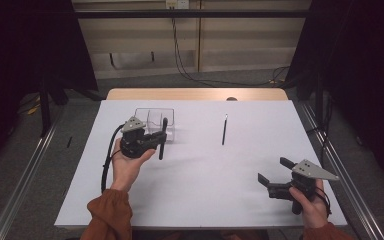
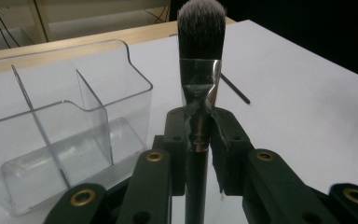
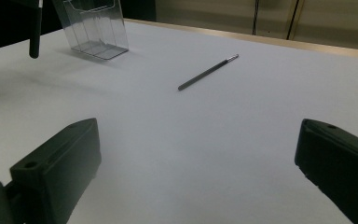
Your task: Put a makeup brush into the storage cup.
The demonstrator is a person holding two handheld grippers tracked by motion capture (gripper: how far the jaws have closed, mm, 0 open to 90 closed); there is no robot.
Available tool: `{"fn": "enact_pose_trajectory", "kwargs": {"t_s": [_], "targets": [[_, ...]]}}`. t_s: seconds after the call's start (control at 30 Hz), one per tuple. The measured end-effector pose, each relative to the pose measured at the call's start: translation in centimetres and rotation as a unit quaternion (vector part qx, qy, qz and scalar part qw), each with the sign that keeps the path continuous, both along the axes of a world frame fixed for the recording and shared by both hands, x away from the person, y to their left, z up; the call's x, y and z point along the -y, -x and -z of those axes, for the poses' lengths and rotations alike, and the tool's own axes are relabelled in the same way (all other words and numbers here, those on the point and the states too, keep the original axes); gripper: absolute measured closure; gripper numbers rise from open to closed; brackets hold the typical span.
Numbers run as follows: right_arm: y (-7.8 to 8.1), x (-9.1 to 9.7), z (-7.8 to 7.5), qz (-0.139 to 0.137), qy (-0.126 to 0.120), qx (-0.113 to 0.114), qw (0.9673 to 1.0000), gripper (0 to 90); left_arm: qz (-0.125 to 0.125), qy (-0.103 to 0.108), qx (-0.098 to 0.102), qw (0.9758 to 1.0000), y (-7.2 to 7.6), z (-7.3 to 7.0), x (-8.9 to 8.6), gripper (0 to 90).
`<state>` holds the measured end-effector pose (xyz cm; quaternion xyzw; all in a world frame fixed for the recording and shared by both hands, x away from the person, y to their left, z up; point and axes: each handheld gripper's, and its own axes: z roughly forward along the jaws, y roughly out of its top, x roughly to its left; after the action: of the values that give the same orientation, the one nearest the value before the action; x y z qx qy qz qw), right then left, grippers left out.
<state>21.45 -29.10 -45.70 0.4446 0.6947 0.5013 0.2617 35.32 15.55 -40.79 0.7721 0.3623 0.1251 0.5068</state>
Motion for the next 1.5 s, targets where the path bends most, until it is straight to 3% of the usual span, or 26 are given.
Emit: {"fn": "enact_pose_trajectory", "kwargs": {"t_s": [0.37, 0.5, 0.63, 1.0, 1.07, 1.17, 1.23, 1.4, 1.5], "targets": [[0.0, 0.0, 0.0, 0.0, 0.0, 0.0, 1.0, 0.0, -0.003, 0.03, 0.037, 0.9988, 0.1, -0.4, -0.2, 77.3], [0.0, 0.0, 0.0, 0.0, 0.0, 0.001, 1.0, 0.1, -0.012, 0.024, 0.046, 0.9986, 0.1, -0.7, -0.3, 77.3], [0.0, 0.0, 0.0, -0.001, 0.0, 0.001, 1.0, 0.0, -0.015, 0.031, 0.052, 0.998, 0.1, -0.9, -0.5, 77.3], [0.0, 0.0, 0.0, -0.001, 0.0, 0.002, 1.0, 0.0, -0.025, 0.045, 0.083, 0.9952, -0.4, -3.5, -1.6, 77.3], [0.0, 0.0, 0.0, -0.003, 0.001, 0.004, 1.0, 0.1, -0.025, 0.045, 0.087, 0.9948, -0.5, -3.8, -1.7, 77.3], [0.0, 0.0, 0.0, -0.002, 0.001, 0.004, 1.0, 0.0, -0.031, 0.062, 0.082, 0.9942, -0.8, -3.8, -2.0, 77.3], [0.0, 0.0, 0.0, -0.001, 0.0, 0.005, 1.0, 0.0, -0.036, 0.053, 0.084, 0.9944, -1.0, -3.7, -1.9, 77.2], [0.0, 0.0, 0.0, -0.001, -0.004, 0.007, 1.0, 0.0, -0.034, 0.059, 0.086, 0.9939, -1.5, -3.6, -1.6, 77.3], [0.0, -0.1, 0.0, -0.002, -0.005, 0.007, 1.0, 0.1, -0.034, 0.051, 0.093, 0.9938, -1.8, -3.6, -1.4, 77.2]]}}
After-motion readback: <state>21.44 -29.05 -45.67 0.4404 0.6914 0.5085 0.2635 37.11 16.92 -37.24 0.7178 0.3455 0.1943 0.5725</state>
